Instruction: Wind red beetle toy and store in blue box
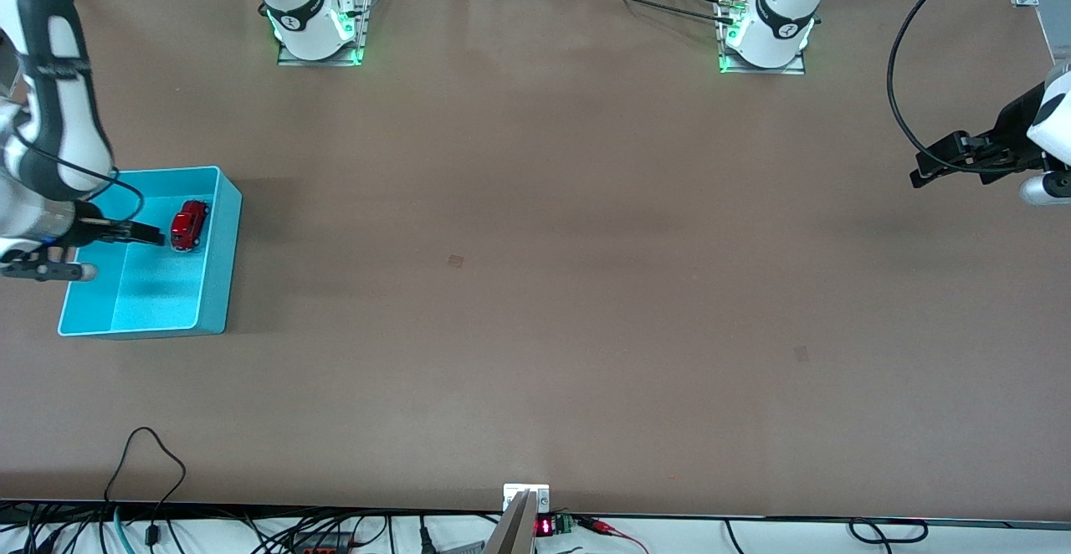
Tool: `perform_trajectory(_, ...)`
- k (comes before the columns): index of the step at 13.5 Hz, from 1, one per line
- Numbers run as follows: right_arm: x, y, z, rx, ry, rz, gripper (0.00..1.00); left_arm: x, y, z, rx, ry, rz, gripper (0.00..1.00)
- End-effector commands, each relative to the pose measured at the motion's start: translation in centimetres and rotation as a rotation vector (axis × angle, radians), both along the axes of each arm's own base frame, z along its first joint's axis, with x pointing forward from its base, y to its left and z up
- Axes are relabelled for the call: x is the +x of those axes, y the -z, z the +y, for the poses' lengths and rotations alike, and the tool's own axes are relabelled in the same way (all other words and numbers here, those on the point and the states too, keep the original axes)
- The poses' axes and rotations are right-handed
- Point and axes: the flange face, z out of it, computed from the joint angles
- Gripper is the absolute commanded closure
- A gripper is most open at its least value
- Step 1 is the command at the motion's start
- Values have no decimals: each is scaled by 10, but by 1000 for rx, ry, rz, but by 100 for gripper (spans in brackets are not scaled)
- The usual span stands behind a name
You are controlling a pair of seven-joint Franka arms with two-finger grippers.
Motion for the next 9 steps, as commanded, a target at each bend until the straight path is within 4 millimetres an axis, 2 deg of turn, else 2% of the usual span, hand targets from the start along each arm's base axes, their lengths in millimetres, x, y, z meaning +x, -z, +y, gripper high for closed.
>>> perform_trajectory(1, 15, -74, 14, 14, -30, -32, 0, 3, -3, -3, -1, 35, -11, 0)
perform_trajectory(2, 21, -98, 36, 18, -69, -51, 0, 2, -2, -2, -1, 34, -10, 0)
perform_trajectory(3, 22, -126, 47, 20, -90, -60, 0, 2, -2, -2, -1, 34, -10, 0)
perform_trajectory(6, 16, -188, 92, -10, -187, -12, 0, 5, -7, -8, -6, 43, -37, 0)
perform_trajectory(7, 16, -211, 103, -21, -211, -19, 0, 5, -7, -8, -6, 43, -40, 0)
perform_trajectory(9, 8, -236, 113, -9, -223, 0, 0, 5, -7, -9, -8, 44, -39, 0)
